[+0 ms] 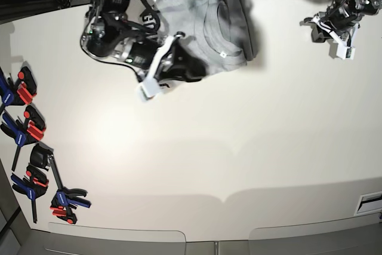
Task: Fold the T-shirt properly
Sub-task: 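Grasp the folded bundle with the right gripper and fold it over, then drag the folded shirt with the right gripper toward the clamps and flatten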
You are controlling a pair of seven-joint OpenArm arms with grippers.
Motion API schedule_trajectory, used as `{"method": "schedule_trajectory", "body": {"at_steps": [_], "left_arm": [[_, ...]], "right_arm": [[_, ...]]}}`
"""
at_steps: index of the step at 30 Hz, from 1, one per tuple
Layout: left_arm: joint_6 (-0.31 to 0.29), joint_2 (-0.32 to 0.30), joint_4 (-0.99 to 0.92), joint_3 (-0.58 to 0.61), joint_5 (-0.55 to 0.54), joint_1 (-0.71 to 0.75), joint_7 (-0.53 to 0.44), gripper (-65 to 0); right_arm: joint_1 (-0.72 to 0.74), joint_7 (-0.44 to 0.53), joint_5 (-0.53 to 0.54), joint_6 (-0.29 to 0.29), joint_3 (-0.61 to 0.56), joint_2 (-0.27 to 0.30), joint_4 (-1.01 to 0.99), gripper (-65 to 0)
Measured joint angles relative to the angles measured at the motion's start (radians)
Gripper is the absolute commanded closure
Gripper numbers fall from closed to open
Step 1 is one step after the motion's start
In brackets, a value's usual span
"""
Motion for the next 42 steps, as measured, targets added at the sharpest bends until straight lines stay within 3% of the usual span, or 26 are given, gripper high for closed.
{"method": "schedule_trajectory", "body": {"at_steps": [4,6,9,12,17,20,23,30,37,42], "left_arm": [[0.000,0.000,0.000,0.000,0.000,0.000,-0.015,0.0],[-0.086,0.000,0.000,0.000,-0.053,0.000,-0.006,0.0],[-0.232,0.000,0.019,-0.001,-0.283,0.000,0.095,0.0],[-0.242,0.005,0.048,-0.001,-0.417,0.000,0.174,0.0],[-0.239,0.034,0.046,0.011,-0.478,0.000,0.266,0.0],[-0.239,0.047,0.046,0.073,-0.587,0.001,0.356,0.0],[-0.240,0.046,0.046,0.175,-0.661,0.000,0.382,0.0],[-0.240,0.044,0.046,0.417,-0.544,0.000,0.372,0.0],[-0.235,0.044,0.046,0.482,-0.175,0.000,0.158,0.0],[-0.019,0.051,0.051,0.486,0.119,-0.015,0.005,0.0]], "right_arm": [[0.000,-0.021,-0.142,0.000,0.010,0.000,0.000,0.0],[0.000,-0.020,-0.201,0.000,-0.019,0.002,0.000,0.0],[0.001,0.066,-0.317,0.000,-0.076,0.003,0.000,0.0],[0.032,0.096,-0.419,0.000,-0.126,0.003,-0.005,0.0],[0.134,0.105,-0.438,0.000,-0.172,0.006,-0.119,0.0],[0.201,0.105,-0.471,0.000,-0.179,0.004,-0.253,0.0],[0.262,0.103,-0.490,0.000,-0.177,0.006,-0.376,0.0],[0.290,0.095,-0.550,-0.003,-0.175,0.010,-0.439,0.0],[0.274,0.043,-0.573,-0.087,-0.177,0.124,-0.439,0.0],[0.247,0.040,-0.546,-0.106,-0.143,0.163,-0.439,0.0]]}}
